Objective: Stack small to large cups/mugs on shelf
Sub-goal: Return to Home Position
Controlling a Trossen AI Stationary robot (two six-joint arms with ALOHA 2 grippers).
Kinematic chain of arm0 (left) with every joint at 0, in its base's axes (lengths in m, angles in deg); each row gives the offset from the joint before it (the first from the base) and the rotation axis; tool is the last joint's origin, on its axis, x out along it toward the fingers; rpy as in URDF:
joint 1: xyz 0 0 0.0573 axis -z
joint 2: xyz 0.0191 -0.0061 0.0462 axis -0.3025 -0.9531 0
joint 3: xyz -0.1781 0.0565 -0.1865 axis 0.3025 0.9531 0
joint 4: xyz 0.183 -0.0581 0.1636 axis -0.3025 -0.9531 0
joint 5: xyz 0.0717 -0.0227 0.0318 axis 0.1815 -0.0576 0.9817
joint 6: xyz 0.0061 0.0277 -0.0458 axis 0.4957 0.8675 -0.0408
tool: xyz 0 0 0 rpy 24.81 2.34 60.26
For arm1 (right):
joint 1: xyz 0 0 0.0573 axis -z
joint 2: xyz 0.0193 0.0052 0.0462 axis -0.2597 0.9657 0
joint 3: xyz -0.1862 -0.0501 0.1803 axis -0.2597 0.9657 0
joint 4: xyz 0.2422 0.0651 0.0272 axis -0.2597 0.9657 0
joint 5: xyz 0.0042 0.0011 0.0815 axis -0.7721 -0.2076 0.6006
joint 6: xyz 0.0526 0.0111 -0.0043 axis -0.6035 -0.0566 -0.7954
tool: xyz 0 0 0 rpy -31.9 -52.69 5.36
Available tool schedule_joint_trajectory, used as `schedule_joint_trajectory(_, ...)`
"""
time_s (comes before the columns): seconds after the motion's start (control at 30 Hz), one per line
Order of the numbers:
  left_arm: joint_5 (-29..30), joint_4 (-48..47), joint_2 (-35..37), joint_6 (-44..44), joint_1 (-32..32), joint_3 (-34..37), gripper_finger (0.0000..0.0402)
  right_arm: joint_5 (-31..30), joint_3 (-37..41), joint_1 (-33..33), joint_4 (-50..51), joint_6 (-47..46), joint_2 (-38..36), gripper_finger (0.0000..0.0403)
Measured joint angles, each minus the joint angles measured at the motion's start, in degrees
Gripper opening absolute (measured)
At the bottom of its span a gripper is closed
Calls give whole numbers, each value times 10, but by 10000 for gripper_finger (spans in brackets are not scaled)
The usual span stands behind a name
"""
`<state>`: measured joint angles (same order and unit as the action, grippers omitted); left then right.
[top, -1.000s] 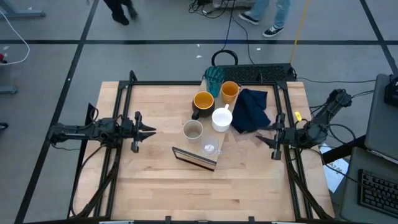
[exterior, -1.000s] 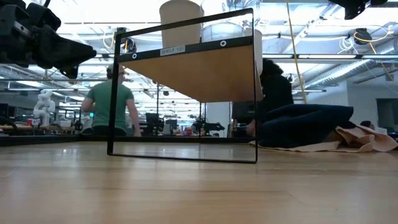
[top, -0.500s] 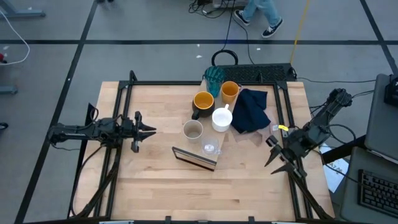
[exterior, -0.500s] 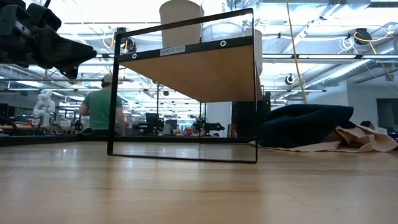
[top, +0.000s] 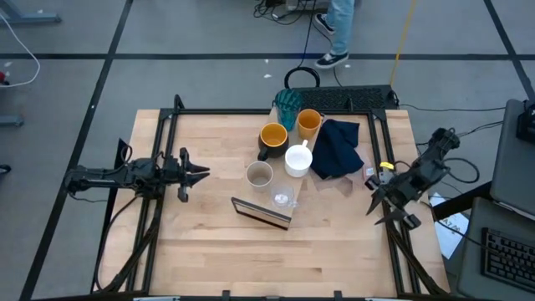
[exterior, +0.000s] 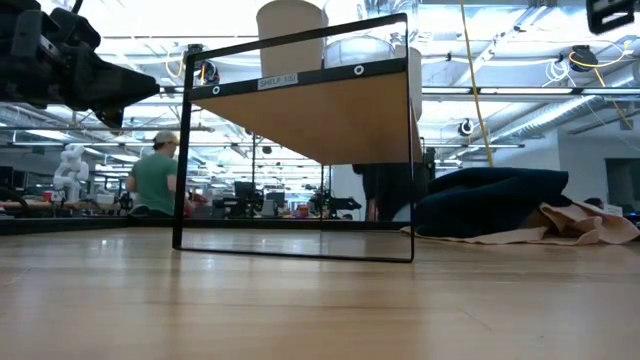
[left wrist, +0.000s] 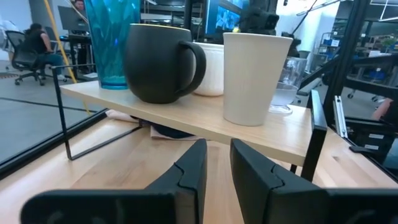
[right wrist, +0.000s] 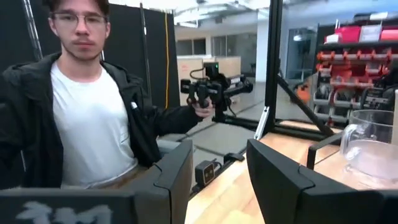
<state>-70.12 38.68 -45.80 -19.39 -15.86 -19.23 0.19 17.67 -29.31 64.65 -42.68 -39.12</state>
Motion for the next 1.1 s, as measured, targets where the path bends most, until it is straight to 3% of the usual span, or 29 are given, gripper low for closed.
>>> schedule_joint_trajectory(0.23,6,1,0,0,0,0,69,-4,82,6,-101,8,-34,144)
schedule_joint_trajectory(0.4,7,1,0,0,0,0,69,-52,98,41,-104,22,-31,144)
schedule_joint_trajectory(0.8,11,1,0,-1,0,0,69,-61,101,218,-61,38,-31,144)
schedule_joint_trajectory(1.1,12,1,0,-3,0,0,69,10,101,343,-51,-17,-31,144)
